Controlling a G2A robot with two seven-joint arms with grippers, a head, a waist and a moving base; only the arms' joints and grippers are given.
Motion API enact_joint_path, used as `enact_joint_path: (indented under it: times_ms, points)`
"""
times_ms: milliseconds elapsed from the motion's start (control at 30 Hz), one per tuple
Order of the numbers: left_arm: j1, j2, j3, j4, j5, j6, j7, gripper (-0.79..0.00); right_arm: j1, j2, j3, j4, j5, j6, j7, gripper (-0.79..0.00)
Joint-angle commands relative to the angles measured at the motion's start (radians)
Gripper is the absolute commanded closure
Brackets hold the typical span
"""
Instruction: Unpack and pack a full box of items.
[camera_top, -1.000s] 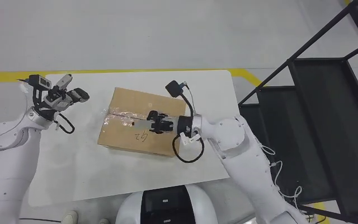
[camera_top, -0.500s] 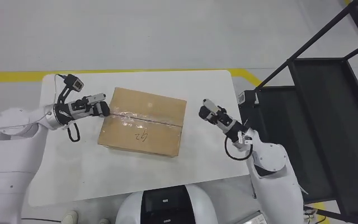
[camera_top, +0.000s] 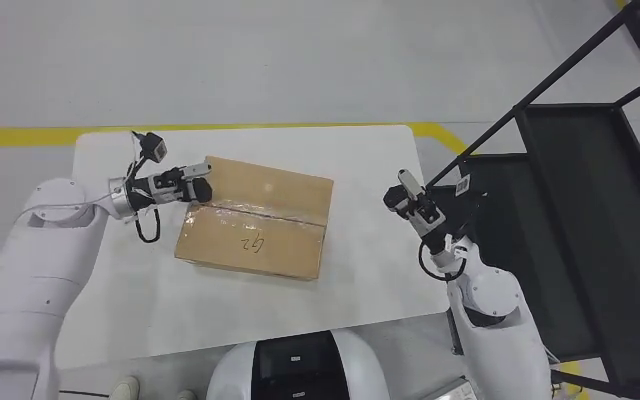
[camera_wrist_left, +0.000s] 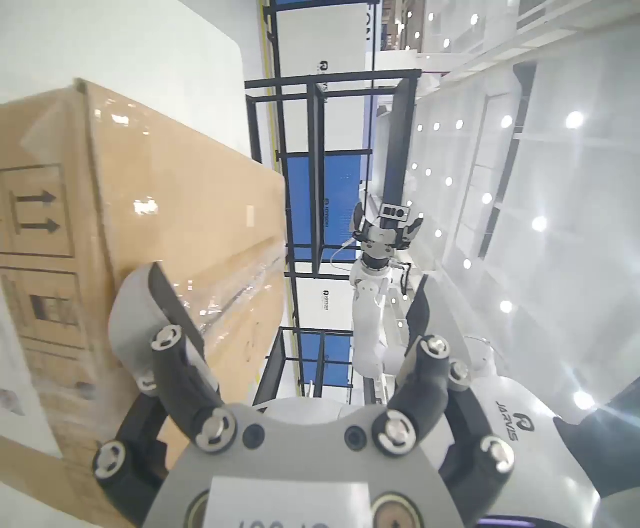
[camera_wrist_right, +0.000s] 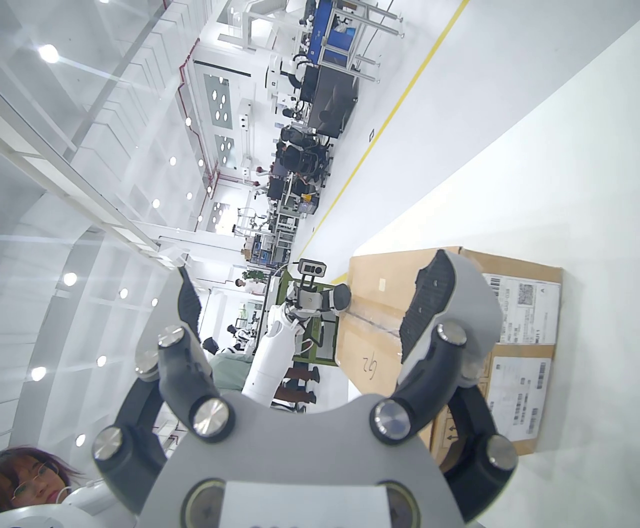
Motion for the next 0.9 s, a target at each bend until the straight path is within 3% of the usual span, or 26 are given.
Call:
enact_joint_path:
  times_ms: [0,200,367,467,633,867]
  points:
    - [-0.005,-0.002,0.006,0.007,0.009,-0.004,0.007,-0.785,-0.001,0.001,0.000,0.000,-0.009,0.001,-0.004,-0.785]
    - [0.003,-0.005,-0.006,-0.008,-0.036,-0.035,0.007,-0.785,0.009,0.004,-0.005,-0.001,-0.012,-0.009,-0.020,-0.785]
    - [0.049,-0.002,-0.102,-0.028,-0.287,-0.090,-0.007,-0.785,0.007,0.001,0.001,-0.007,-0.001,-0.050,-0.119,-0.785]
    - [0.093,0.001,-0.178,-0.014,-0.419,-0.141,0.061,-0.785,0.013,-0.003,-0.004,-0.004,0.013,-0.067,-0.198,-0.785]
    - [0.149,0.010,-0.243,-0.014,-0.435,-0.168,0.153,-0.785,0.030,-0.004,-0.016,0.000,-0.014,-0.081,-0.220,-0.785]
    - [0.155,0.010,-0.246,-0.020,-0.436,-0.163,0.155,-0.784,0.030,-0.004,-0.016,0.000,-0.014,-0.081,-0.220,-0.785]
